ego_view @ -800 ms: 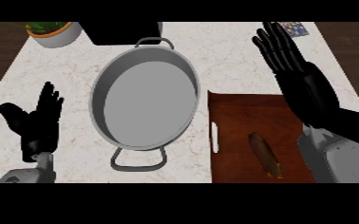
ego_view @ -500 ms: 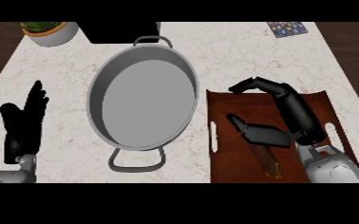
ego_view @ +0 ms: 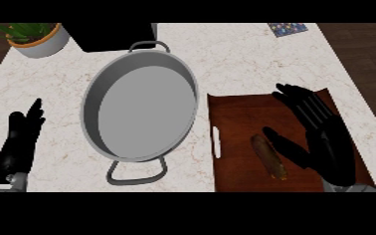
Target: Pick the sweet potato from the tray and place it in the pot
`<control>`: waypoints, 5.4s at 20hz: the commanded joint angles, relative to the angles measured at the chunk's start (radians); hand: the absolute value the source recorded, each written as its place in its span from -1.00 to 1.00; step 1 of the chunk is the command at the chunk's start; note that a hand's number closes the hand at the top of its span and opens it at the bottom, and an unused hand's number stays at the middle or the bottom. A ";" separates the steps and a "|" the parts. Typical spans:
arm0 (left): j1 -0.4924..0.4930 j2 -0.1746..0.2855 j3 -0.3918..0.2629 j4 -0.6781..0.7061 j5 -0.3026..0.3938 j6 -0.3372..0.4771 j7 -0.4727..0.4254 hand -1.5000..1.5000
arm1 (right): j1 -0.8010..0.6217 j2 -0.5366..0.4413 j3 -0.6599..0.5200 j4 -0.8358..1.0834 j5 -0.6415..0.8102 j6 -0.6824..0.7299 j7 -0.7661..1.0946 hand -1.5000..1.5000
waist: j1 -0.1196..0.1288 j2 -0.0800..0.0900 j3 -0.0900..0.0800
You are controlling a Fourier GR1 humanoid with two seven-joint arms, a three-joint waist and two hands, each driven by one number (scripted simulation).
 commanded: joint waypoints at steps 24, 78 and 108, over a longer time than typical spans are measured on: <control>-0.103 0.002 -0.021 -0.018 -0.031 -0.050 0.115 0.00 | 0.413 0.434 0.531 -0.176 1.227 0.838 1.032 -1.00 | 0.082 0.022 0.001; -0.107 -0.132 0.185 -0.023 -0.180 -0.257 0.121 0.00 | 0.149 0.324 0.049 0.254 0.845 0.592 0.881 1.00 | 0.084 0.021 0.002; -0.118 -0.164 0.187 -0.029 -0.234 -0.245 0.128 0.00 | -0.086 0.109 -0.237 -0.149 0.265 0.683 0.273 1.00 | 0.067 0.015 0.002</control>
